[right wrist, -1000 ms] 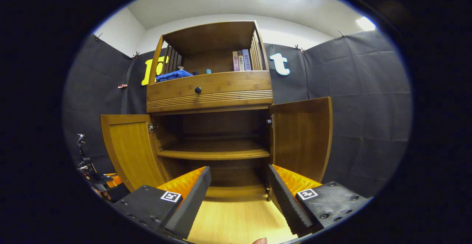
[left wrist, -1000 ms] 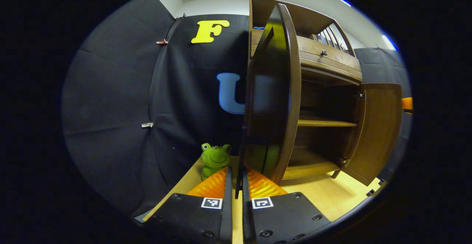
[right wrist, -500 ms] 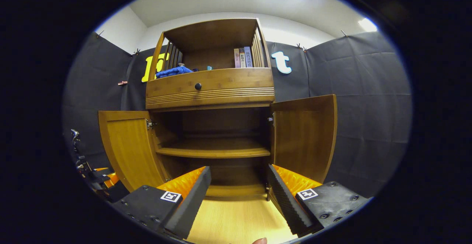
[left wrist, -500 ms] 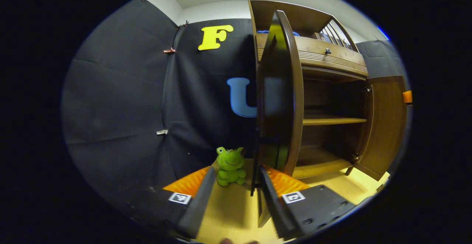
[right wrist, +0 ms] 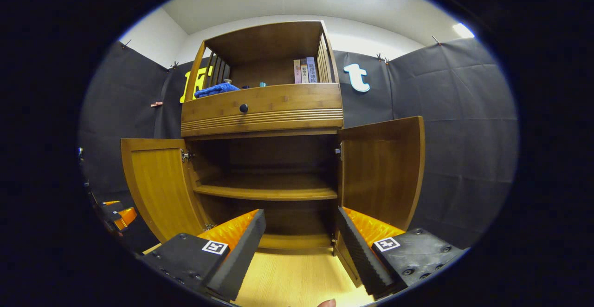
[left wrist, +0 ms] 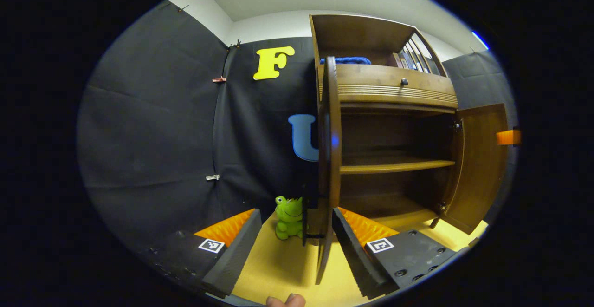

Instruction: Open the right door of the double-door shoe cabinet with the right hand, and open the left door with the left hand.

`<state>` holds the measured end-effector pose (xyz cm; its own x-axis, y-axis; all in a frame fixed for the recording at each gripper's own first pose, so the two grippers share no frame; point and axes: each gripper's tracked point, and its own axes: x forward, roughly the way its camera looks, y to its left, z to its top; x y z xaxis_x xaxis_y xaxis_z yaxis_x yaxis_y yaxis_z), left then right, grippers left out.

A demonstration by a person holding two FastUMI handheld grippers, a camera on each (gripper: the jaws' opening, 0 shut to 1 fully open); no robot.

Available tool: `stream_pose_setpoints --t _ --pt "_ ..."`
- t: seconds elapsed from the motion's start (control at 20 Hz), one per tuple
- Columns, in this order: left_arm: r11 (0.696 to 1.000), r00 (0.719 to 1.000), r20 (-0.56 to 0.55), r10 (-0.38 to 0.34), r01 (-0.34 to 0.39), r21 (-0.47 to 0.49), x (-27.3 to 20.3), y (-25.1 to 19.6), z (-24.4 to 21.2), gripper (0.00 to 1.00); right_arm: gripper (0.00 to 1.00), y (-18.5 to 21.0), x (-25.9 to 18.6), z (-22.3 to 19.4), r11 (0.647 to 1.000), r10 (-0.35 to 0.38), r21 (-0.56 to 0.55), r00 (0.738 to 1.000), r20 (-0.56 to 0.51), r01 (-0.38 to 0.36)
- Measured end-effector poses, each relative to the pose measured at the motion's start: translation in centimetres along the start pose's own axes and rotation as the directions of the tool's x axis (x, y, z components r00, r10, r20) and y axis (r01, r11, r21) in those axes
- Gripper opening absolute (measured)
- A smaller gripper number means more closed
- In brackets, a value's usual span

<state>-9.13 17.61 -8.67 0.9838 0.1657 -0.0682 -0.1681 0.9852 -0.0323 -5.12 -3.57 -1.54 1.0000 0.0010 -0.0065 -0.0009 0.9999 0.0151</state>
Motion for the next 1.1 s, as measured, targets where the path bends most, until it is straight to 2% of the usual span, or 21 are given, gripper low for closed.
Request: stream_pose_setpoints --t 0.1,0.2,0.25,0.3,0.35,0.45,0.5,0.55,0.65,0.7,1.1 --pt "1.0 1.0 0.016 -0.016 0.016 -0.021 -0.7 -2.6 1.0 0.93 0.98 -0.6 0.1 -0.1 1.0 0.014 0.009 1.0 0.0 -0.014" --pt "0.999 0.999 0.02 -0.025 0.026 -0.032 -1.4 -4.7 2.0 0.95 0.98 -1.1 0.0 -0.1 0.999 0.028 0.021 1.0 -0.004 -0.028" --pt "0.999 0.999 0.026 -0.028 0.029 -0.035 -1.7 -5.8 2.5 0.93 0.92 -1.4 -0.1 -0.1 0.999 0.032 0.026 0.999 -0.003 -0.032" --pt "0.999 0.999 0.03 -0.036 0.037 -0.034 -1.9 -7.1 3.0 0.93 0.92 -1.6 0.0 -0.1 0.999 0.038 0.03 0.999 -0.003 -0.038" --pt "0.999 0.999 0.035 -0.041 0.042 -0.032 -2.1 -8.2 3.3 0.95 0.98 -1.8 -0.1 -0.2 0.999 0.043 0.032 0.999 -0.004 -0.043" --pt "0.998 0.997 0.047 -0.054 0.055 -0.024 -2.4 -10.3 4.2 0.95 0.98 -2.3 -0.1 -0.2 0.998 0.05 0.033 0.999 -0.004 -0.05" --pt "0.998 0.997 0.051 -0.061 0.062 -0.02 -2.5 -11.5 4.7 0.95 0.92 -2.6 -0.3 -0.2 0.998 0.052 0.033 0.999 -0.003 -0.051" --pt "0.998 0.996 0.054 -0.065 0.066 -0.014 -2.5 -12.4 4.8 0.95 0.92 -2.9 -0.3 -0.2 0.998 0.052 0.033 0.999 -0.002 -0.052" --pt "0.997 0.996 0.054 -0.074 0.074 0.002 -2.7 -14.3 5.1 0.93 1.0 -3.3 -0.5 -0.2 0.998 0.053 0.035 0.999 0.003 -0.053" --pt "0.997 0.995 0.053 -0.083 0.082 0.009 -2.9 -15.3 5.0 0.93 0.98 -3.5 -0.6 -0.2 0.998 0.051 0.033 0.999 0.006 -0.051" --pt "0.992 0.99 0.07 -0.122 0.122 0.013 -2.7 -19.6 6.4 0.95 1.0 -4.4 -0.7 -0.5 0.999 0.033 0.001 0.999 0.021 -0.033"
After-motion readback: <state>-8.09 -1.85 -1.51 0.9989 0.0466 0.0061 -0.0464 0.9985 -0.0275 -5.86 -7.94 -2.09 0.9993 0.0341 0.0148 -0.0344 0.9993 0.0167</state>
